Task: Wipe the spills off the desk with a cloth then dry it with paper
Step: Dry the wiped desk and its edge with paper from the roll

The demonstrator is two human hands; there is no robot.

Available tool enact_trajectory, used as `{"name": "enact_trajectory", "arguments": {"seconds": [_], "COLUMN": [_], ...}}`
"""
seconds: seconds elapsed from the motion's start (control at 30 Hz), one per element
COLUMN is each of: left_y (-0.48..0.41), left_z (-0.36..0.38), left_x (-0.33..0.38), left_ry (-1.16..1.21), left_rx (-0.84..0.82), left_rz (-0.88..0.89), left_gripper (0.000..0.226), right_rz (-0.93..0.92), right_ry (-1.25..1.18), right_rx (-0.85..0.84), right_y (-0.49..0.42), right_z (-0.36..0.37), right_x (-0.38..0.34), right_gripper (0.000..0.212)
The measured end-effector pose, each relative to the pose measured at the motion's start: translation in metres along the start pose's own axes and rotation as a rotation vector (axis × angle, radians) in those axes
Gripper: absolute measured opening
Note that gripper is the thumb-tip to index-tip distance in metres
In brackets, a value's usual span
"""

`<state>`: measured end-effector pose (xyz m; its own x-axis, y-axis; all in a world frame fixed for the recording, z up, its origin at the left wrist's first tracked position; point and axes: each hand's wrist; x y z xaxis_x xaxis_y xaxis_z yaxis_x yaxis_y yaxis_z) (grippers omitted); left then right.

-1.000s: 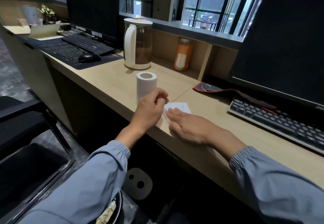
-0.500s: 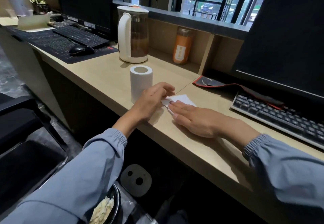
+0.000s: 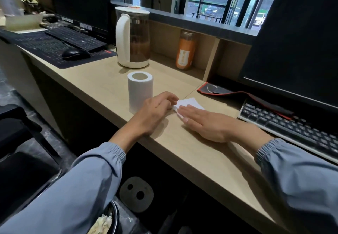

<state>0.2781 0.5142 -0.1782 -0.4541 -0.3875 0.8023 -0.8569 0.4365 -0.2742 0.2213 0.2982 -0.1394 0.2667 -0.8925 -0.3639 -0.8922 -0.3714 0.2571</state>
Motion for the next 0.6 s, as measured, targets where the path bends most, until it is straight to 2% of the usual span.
{"name": "enact_trajectory", "arguments": {"seconds": [0.07, 0.17, 0.2, 0.3, 0.47, 0.6], "left_y": [0.0, 0.0, -0.001, 0.002, 0.003, 0.004], "left_z": [0.001, 0.001, 0.0, 0.003, 0.003, 0.004], "left_x": [-0.002, -0.002, -0.002, -0.001, 0.001, 0.003], "left_ry": [0.007, -0.012, -0.019, -0.01, -0.084, -0.082], "left_rx": [0.01, 0.012, 0.003, 0.03, 0.036, 0.021], "left_rz": [0.009, 0.015, 0.008, 0.022, 0.044, 0.027], "left_gripper": [0.042, 0.041, 0.042, 0.039, 0.037, 0.04], "right_rz": [0.027, -0.121, -0.115, 0.055, -0.017, 0.161], "right_ry": [0.023, 0.0, -0.017, -0.003, 0.001, 0.01], "right_rx": [0.008, -0.086, -0.089, -0.005, -0.083, 0.01], "right_y": [-0.002, 0.001, 0.0, -0.014, -0.011, -0.025], "right_z": [-0.001, 0.011, 0.007, -0.008, 0.002, -0.017], "right_x": [0.0, -0.004, -0.001, 0.012, -0.001, 0.012], "right_gripper": [0.06, 0.059, 0.058, 0.06, 0.061, 0.062]}}
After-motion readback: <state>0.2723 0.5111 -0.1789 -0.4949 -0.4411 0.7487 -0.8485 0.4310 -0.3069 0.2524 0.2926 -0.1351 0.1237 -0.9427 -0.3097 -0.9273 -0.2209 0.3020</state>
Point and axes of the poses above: each hand's wrist, its own y-axis away from the middle knuckle, its own z-axis out of the palm, x = y × z, and after that the axes turned 10 degrees about -y, right-handed
